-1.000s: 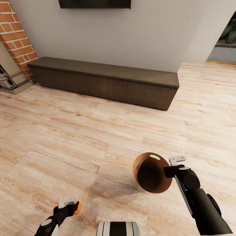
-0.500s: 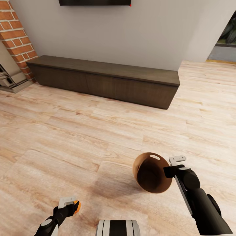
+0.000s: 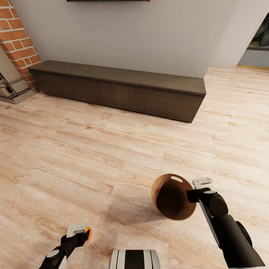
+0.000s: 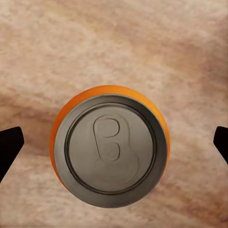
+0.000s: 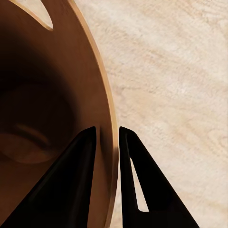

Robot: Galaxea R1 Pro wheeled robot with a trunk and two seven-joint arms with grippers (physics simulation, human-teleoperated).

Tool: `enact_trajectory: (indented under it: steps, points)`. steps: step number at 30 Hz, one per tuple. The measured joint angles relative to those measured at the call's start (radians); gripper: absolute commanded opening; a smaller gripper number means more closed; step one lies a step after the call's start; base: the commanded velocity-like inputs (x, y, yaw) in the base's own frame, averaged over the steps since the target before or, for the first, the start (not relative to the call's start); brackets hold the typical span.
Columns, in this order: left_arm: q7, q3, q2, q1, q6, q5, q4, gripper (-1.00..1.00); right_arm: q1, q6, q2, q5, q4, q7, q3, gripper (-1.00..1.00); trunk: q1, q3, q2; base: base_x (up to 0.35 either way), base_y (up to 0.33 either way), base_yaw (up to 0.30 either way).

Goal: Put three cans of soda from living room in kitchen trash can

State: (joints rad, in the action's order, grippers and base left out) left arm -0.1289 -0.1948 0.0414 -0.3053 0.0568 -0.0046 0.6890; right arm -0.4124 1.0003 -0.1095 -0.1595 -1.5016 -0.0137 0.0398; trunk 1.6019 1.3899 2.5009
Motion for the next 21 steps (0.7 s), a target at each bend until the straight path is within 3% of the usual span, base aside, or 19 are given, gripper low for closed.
enact_trajectory:
  steps: [6,10,21]
  points:
    - [0.000,0.000,0.000,0.000,0.000,0.000,0.000,1.00,0.000,0.000,0.000,0.001,0.000,0.000,0.000,-1.00,0.000,0.000,0.000,0.000,0.000,0.000]
    - [0.000,0.000,0.000,0.000,0.000,0.000,0.000,1.00,0.000,0.000,0.000,0.001,0.000,0.000,0.000,-1.00,0.002,0.015,0.001,0.000,0.000,0.000]
    - [0.000,0.000,0.000,0.000,0.000,0.000,0.000,1.00,0.000,0.000,-0.001,0.001,0.000,0.000,0.000,-1.00,0.002,0.015,0.001,0.000,0.000,0.000]
